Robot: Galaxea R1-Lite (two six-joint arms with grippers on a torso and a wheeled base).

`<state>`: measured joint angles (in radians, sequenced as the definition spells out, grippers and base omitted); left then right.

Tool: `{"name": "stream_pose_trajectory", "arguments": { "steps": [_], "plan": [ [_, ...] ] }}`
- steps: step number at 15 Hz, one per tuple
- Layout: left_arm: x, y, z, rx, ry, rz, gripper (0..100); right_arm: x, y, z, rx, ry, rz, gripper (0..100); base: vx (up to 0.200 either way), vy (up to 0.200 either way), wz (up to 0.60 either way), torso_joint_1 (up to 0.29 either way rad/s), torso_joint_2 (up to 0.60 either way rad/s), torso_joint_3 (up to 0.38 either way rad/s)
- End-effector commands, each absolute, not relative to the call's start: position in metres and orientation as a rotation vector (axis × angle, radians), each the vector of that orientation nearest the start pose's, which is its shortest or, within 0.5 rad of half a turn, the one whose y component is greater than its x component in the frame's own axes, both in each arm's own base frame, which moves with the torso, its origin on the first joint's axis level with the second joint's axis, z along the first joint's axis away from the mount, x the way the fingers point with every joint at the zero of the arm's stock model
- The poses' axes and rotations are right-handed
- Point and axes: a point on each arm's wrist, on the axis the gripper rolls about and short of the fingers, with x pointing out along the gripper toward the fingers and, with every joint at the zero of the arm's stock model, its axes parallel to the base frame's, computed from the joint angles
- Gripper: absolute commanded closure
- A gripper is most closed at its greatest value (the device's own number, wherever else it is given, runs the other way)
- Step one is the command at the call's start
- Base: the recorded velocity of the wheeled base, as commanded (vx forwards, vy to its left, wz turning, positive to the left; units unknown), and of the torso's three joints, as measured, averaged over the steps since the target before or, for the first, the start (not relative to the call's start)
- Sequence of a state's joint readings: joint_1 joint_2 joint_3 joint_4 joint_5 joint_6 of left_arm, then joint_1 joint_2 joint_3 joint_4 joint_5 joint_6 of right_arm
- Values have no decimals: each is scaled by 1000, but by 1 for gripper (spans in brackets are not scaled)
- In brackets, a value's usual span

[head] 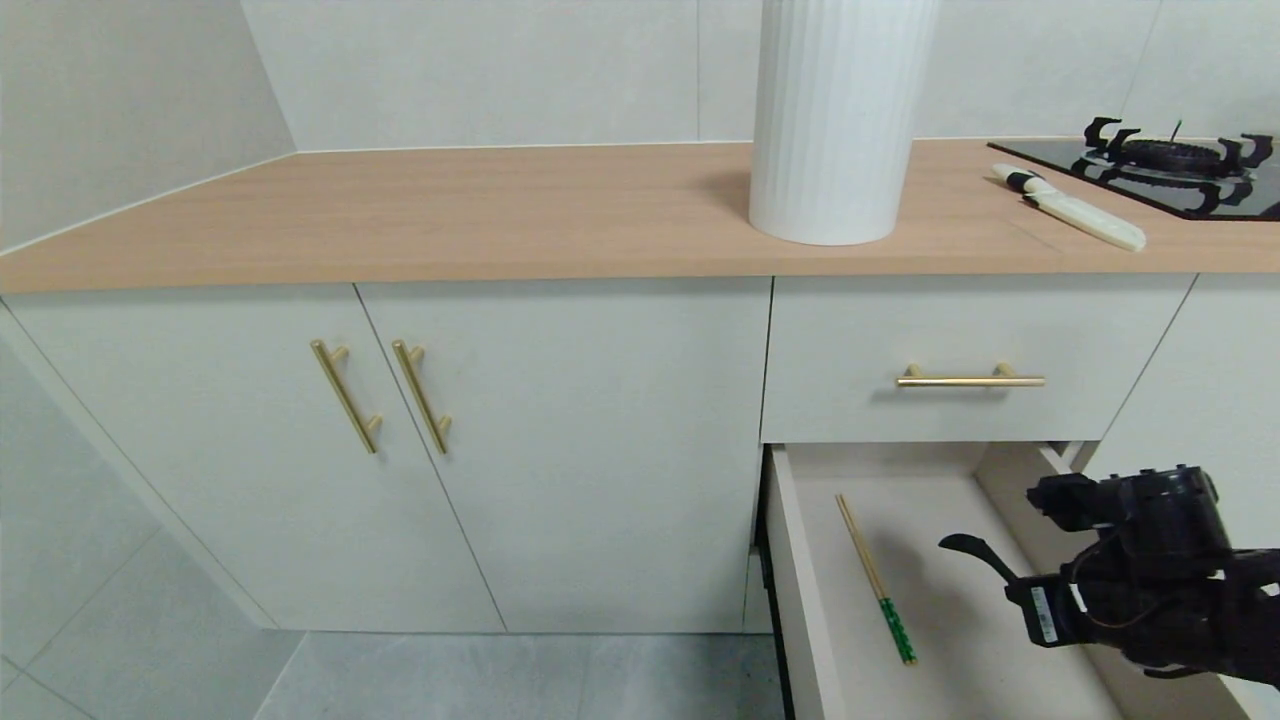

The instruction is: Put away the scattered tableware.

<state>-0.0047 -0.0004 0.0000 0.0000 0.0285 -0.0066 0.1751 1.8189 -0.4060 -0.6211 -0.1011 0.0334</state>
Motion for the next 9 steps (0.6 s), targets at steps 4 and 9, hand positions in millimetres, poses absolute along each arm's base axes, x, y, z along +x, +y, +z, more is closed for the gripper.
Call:
{"name": "stream_pose_trajectory", "arguments": {
  "steps": [4, 9],
  "plan": [
    [-23, 1, 75, -6, 0, 25, 0, 279, 54, -34, -113, 777, -114, 100, 0, 0, 0, 0, 0, 0],
    [-23, 1, 75, -8, 0, 25, 0, 284, 53, -58, -123, 683, -170, 100, 0, 0, 0, 0, 0, 0]
  ]
}}
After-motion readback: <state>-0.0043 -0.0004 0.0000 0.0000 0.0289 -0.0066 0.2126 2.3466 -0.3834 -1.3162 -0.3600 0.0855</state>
